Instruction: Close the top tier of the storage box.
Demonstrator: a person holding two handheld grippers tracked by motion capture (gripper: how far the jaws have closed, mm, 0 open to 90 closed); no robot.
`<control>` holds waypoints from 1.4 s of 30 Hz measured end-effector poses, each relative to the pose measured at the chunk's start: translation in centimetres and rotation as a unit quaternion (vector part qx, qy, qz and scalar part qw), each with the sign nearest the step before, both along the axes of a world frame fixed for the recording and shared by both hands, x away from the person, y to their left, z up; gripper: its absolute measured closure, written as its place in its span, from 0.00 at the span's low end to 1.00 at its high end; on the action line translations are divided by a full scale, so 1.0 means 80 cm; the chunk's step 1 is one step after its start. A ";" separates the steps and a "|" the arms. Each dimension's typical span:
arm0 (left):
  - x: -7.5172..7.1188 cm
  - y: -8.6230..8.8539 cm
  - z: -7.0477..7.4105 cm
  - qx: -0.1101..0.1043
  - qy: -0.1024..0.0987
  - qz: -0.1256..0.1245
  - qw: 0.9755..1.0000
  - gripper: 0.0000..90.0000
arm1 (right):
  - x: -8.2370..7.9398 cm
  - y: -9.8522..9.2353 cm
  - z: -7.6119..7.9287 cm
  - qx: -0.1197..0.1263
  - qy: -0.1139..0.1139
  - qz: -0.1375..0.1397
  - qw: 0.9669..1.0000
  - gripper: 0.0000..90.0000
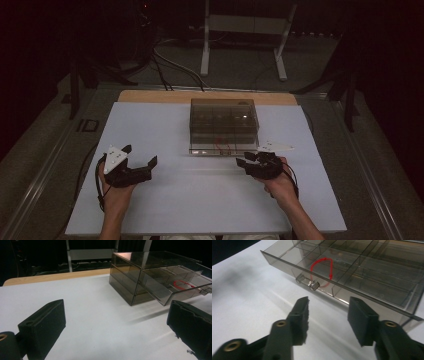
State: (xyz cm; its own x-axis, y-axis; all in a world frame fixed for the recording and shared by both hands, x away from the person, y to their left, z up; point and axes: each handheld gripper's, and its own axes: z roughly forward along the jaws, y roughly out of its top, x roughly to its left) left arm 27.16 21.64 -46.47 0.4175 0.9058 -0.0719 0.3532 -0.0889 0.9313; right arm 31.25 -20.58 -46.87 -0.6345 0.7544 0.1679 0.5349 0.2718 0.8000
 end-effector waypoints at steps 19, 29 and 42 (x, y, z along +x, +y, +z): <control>-0.001 0.000 0.001 -0.001 -0.002 0.000 1.000 0.04 | 0.005 0.019 -0.010 -0.007 -0.021 0.000 1.000 1.00; -0.001 0.000 0.001 -0.001 -0.002 0.000 1.000 0.04 | 0.008 0.026 -0.016 -0.007 -0.022 -0.005 1.000 1.00; 0.000 0.000 0.001 0.000 -0.001 0.000 1.000 0.04 | 0.013 0.033 -0.024 -0.012 -0.018 -0.010 1.000 1.00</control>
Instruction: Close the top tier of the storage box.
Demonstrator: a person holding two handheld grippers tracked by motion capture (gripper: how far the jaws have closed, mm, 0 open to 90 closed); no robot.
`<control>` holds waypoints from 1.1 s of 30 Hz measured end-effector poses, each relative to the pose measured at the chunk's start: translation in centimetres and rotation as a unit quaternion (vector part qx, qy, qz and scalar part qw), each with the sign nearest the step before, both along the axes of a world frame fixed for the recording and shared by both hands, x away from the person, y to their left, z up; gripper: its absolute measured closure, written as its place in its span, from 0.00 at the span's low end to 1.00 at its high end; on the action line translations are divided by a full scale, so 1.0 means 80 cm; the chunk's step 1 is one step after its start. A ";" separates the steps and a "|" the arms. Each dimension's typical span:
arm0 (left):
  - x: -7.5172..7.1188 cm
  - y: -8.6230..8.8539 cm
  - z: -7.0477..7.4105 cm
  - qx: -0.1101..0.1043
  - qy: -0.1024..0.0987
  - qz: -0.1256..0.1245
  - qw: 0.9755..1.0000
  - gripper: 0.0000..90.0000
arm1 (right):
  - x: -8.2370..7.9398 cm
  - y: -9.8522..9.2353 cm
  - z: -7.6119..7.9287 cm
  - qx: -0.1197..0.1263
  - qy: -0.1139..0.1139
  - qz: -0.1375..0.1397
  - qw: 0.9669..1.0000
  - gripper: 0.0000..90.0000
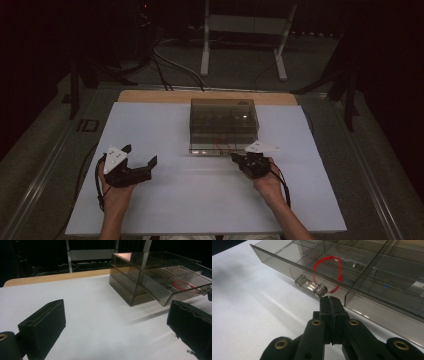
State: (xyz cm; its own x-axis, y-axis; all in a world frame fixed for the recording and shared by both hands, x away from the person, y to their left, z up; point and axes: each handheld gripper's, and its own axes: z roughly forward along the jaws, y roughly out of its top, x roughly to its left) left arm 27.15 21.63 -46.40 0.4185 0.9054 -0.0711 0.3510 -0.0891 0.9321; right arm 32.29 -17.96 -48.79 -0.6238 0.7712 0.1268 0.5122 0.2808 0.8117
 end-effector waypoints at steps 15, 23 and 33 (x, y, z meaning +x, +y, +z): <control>0.001 -0.001 -0.001 0.001 0.001 -0.001 1.000 0.04 | 0.005 0.002 0.001 0.006 -0.002 -0.009 1.000 1.00; 0.001 0.000 -0.001 0.000 0.001 0.000 1.000 0.04 | 0.011 0.004 0.003 0.012 -0.001 -0.019 1.000 1.00; 0.000 0.001 0.000 0.000 0.000 0.001 1.000 0.04 | 0.021 0.005 0.006 0.014 -0.005 -0.032 0.999 1.00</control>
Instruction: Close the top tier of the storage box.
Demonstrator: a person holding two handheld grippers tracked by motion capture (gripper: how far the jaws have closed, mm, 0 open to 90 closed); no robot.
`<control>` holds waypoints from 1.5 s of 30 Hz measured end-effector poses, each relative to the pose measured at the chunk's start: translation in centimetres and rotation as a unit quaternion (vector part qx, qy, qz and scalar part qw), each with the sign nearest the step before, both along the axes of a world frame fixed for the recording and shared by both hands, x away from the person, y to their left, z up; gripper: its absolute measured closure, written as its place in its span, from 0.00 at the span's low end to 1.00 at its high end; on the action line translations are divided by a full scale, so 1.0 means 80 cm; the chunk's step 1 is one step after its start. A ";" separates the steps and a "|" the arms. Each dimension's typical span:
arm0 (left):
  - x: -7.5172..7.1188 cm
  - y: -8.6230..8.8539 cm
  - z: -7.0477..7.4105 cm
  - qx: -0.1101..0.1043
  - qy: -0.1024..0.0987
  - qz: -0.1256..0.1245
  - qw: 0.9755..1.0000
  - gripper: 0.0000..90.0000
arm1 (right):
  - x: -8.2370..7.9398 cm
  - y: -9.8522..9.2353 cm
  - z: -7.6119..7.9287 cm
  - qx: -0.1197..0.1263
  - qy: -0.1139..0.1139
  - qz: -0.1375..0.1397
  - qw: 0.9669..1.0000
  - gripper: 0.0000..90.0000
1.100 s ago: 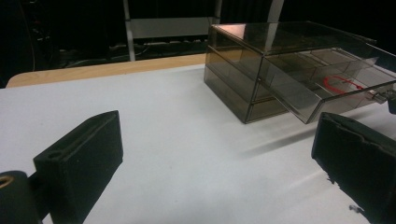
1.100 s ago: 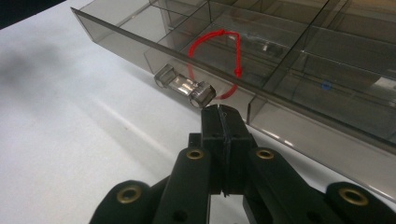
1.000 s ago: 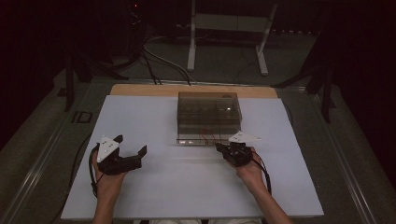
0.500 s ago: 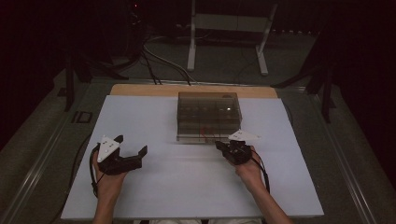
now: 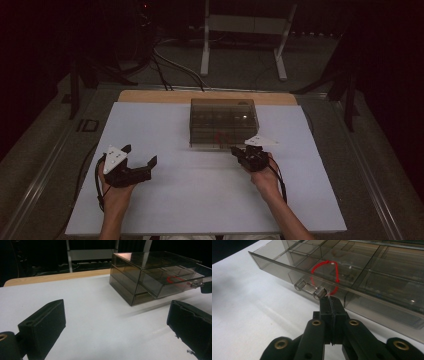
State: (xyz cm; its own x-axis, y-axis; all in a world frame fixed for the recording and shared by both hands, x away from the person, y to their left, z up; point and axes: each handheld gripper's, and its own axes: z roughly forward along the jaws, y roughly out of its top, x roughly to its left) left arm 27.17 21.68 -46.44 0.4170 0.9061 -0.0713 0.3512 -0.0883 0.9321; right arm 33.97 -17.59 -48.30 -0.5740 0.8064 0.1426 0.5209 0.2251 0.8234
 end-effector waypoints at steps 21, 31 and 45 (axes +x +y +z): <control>0.000 0.001 0.001 -0.002 -0.001 0.000 1.000 0.04 | 0.019 0.007 0.002 -0.006 -0.004 -0.022 1.000 1.00; 0.000 0.002 0.001 -0.001 -0.002 0.002 1.000 0.04 | 0.027 0.007 0.005 -0.003 -0.005 -0.034 0.999 1.00; 0.000 0.001 0.000 0.000 0.000 0.000 1.000 0.04 | 0.037 0.004 0.001 0.001 -0.004 -0.052 0.999 1.00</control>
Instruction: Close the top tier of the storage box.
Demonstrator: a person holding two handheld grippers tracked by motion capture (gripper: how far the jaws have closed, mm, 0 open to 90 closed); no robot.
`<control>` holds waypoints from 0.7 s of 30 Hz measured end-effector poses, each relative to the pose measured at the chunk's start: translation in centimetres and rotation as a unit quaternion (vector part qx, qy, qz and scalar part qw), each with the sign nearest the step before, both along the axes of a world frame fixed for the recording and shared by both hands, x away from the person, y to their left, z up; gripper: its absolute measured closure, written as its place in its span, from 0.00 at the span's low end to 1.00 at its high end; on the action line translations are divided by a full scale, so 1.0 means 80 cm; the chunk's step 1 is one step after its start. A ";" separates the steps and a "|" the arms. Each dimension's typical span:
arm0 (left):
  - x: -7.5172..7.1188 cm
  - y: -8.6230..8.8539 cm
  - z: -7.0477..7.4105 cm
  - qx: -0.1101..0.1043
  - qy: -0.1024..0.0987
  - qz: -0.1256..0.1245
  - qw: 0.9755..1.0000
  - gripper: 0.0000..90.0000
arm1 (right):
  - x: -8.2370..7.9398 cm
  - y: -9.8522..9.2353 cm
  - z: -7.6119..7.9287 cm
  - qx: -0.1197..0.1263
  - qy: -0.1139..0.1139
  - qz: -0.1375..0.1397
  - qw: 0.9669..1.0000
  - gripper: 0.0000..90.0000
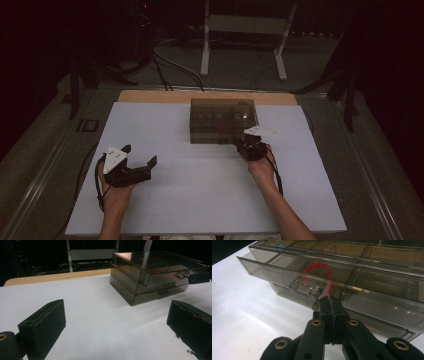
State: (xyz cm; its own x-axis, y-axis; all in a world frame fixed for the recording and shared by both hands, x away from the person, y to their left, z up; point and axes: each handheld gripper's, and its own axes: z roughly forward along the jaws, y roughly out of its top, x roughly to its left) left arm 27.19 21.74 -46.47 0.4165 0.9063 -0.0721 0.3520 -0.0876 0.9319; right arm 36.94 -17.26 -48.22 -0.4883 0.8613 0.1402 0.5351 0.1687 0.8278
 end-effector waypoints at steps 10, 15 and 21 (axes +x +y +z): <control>0.000 0.000 0.000 -0.001 0.000 0.000 1.000 0.04 | 0.006 -0.003 -0.002 -0.001 0.002 -0.012 1.000 1.00; 0.000 0.000 0.000 -0.001 0.000 0.000 1.000 0.04 | 0.009 -0.005 -0.002 0.003 0.001 -0.019 1.000 1.00; 0.000 0.001 0.000 -0.002 0.000 0.001 1.000 0.04 | 0.015 -0.011 -0.004 0.010 -0.003 -0.038 0.999 1.00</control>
State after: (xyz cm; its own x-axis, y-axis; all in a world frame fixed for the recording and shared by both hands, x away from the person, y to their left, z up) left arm 27.19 21.80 -46.49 0.4139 0.9071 -0.0763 0.3530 -0.0827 0.9320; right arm 38.17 -18.14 -48.54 -0.4225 0.8930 0.1554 0.5415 0.1112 0.8333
